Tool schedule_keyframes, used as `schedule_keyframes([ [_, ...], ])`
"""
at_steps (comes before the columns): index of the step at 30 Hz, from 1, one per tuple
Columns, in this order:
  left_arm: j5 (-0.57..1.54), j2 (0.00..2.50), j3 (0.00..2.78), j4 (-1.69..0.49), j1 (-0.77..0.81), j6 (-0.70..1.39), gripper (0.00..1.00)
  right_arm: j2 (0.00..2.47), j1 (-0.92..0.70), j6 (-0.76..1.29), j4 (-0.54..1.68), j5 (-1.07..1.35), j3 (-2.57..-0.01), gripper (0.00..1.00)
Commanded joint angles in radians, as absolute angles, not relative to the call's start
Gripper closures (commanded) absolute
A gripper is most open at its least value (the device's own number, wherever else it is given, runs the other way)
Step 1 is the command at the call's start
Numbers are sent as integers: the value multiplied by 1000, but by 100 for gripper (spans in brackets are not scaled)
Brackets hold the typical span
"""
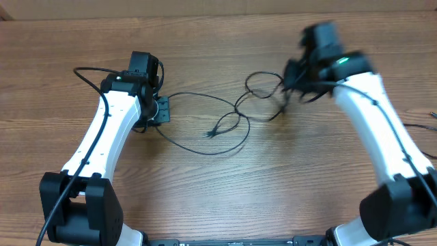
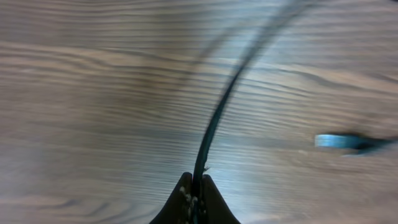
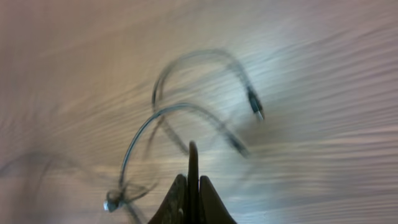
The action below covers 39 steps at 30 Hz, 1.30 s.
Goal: Untangle cables
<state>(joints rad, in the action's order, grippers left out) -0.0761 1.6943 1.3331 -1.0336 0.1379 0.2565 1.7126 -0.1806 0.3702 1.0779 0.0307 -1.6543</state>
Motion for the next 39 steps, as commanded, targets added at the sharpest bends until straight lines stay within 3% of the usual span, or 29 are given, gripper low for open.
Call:
schedule_keyframes([
  [1,-279,1681,1332,-1036,144,359,96,1666,-108,305,1148,-197,-1818,96],
  [8,-499,1681,1332,-1059,134,502,96,1665,97,307,1219,-321,-1999,96],
  [15,-452,1681,1332,-1060,117,544,96,1663,237,305,1225,-267,-2006,96],
  [20,-551,1681,1332,-1093,116,680,96,1662,279,345,1177,-395,-2006,96],
  [34,-403,1681,1332,-1099,118,672,96,1662,350,315,934,-400,-2006,96],
  [39,-327,1681,1332,-1092,118,672,96,1663,355,305,960,-404,-2003,96],
])
